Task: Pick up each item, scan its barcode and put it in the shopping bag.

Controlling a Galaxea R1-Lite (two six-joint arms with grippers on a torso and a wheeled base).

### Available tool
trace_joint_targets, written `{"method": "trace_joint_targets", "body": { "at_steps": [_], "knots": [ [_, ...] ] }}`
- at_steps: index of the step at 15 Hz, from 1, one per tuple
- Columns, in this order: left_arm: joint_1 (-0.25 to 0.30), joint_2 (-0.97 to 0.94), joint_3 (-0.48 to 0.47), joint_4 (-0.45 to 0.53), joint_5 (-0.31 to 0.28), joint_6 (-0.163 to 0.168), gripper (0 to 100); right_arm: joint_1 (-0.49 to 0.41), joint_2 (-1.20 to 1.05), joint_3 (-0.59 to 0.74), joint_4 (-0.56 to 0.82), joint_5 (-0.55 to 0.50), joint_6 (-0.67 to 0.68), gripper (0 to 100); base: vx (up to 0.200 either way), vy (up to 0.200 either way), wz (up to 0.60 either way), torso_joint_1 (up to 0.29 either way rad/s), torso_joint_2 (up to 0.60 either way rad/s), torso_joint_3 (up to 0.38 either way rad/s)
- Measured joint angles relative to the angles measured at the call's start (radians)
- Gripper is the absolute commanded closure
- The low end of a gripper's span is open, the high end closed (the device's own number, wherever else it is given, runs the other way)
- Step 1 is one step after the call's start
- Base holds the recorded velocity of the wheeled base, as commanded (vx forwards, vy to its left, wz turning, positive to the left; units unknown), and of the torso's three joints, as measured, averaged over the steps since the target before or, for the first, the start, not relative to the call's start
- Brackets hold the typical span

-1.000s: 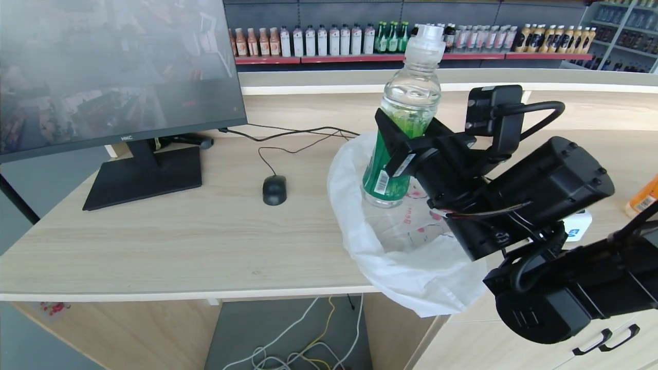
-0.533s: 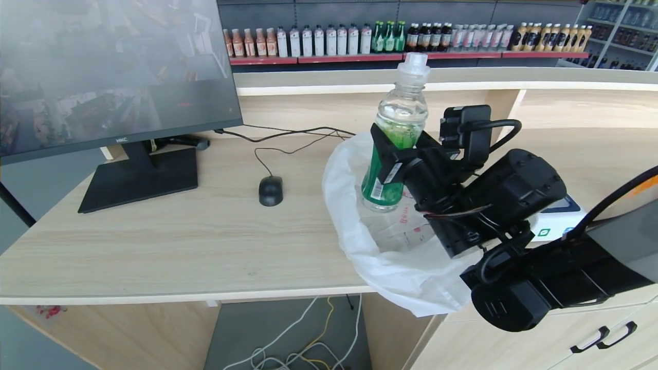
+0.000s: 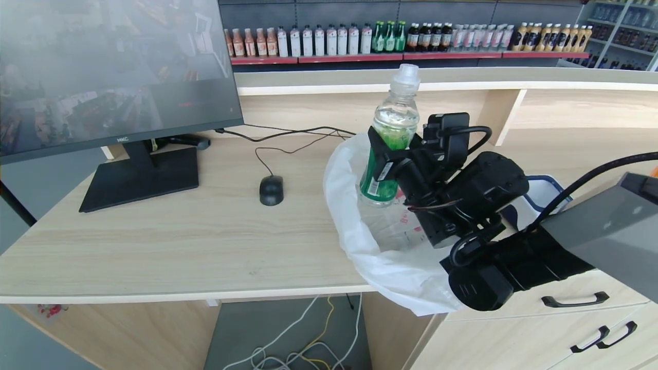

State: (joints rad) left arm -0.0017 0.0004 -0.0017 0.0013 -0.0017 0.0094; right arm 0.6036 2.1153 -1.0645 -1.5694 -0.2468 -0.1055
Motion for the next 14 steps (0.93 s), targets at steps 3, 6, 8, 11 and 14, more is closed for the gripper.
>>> {"method": "trace_joint_targets", "body": {
  "at_steps": [3, 6, 8, 11, 14],
  "knots": [
    [0.0, 0.0, 0.0, 0.0, 0.0, 0.0, 0, 0.004, 0.033, -0.013, 0.001, 0.003, 0.002, 100, 0.0, 0.0, 0.0, 0.0, 0.0, 0.0],
    [0.0, 0.0, 0.0, 0.0, 0.0, 0.0, 0, 0.001, 0.053, -0.014, 0.0, -0.001, 0.007, 100, 0.0, 0.0, 0.0, 0.0, 0.0, 0.0],
    [0.0, 0.0, 0.0, 0.0, 0.0, 0.0, 0, 0.004, 0.062, -0.014, 0.0, 0.001, 0.008, 100, 0.0, 0.0, 0.0, 0.0, 0.0, 0.0],
    [0.0, 0.0, 0.0, -0.001, 0.0, 0.0, 0, 0.002, 0.067, -0.01, -0.004, -0.002, 0.008, 100, 0.0, 0.0, 0.0, 0.0, 0.0, 0.0],
    [0.0, 0.0, 0.0, 0.0, 0.0, 0.0, 0, 0.0, 0.071, -0.01, -0.004, -0.001, 0.008, 100, 0.0, 0.0, 0.0, 0.0, 0.0, 0.0]
  ]
}}
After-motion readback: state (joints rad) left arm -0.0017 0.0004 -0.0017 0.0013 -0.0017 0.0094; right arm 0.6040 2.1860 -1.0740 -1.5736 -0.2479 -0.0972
